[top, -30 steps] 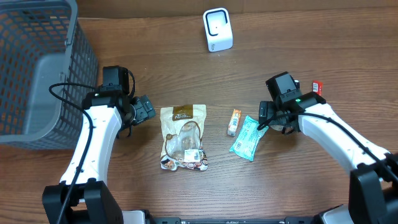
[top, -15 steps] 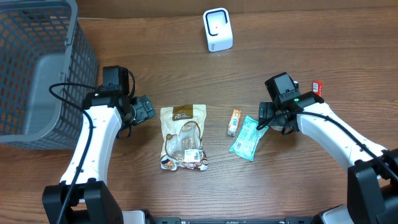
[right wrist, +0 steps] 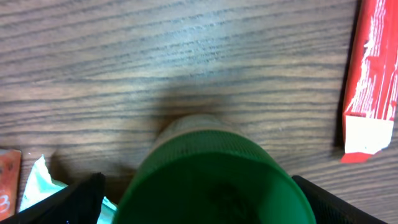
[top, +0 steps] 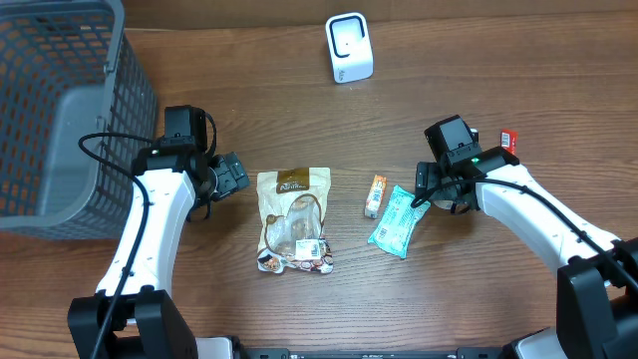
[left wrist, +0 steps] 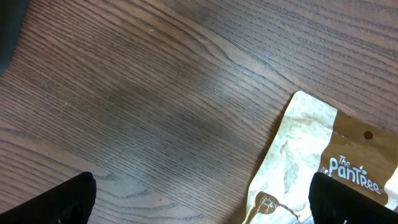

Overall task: Scan the item barcode
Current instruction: 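Close the right gripper on the jar and lift it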

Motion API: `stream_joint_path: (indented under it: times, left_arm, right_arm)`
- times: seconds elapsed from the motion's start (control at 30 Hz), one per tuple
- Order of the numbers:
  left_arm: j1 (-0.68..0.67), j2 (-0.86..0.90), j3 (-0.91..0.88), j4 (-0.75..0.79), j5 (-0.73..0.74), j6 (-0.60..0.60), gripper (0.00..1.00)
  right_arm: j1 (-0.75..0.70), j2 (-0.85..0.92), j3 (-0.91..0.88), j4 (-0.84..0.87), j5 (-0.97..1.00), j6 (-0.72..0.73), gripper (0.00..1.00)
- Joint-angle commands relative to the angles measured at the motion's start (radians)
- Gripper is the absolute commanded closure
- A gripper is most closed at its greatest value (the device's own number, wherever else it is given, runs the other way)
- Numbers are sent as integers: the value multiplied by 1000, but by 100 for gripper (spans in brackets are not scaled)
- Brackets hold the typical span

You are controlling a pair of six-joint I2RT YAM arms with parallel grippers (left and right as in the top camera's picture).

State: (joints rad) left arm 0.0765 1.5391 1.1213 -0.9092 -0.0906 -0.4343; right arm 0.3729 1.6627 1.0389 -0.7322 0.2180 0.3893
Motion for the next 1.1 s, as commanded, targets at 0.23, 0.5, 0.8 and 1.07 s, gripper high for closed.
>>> stream_joint_path:
  times: [0.23, 0.5, 0.8, 1.07]
  left_arm:
    - [2, -2, 14, 1, -10, 11, 0]
    - [2, -2, 14, 1, -10, 11, 0]
    - [2, -2, 14, 1, -10, 11, 0]
    - [2, -2, 14, 1, -10, 11, 0]
  right_arm:
    - [-4, 58, -8, 29, 36, 3, 8]
    - [-4, 58, -8, 29, 39, 3, 15]
    - [-4, 58, -8, 27, 26, 3, 24]
    - [-4, 58, -8, 5, 26, 5, 14]
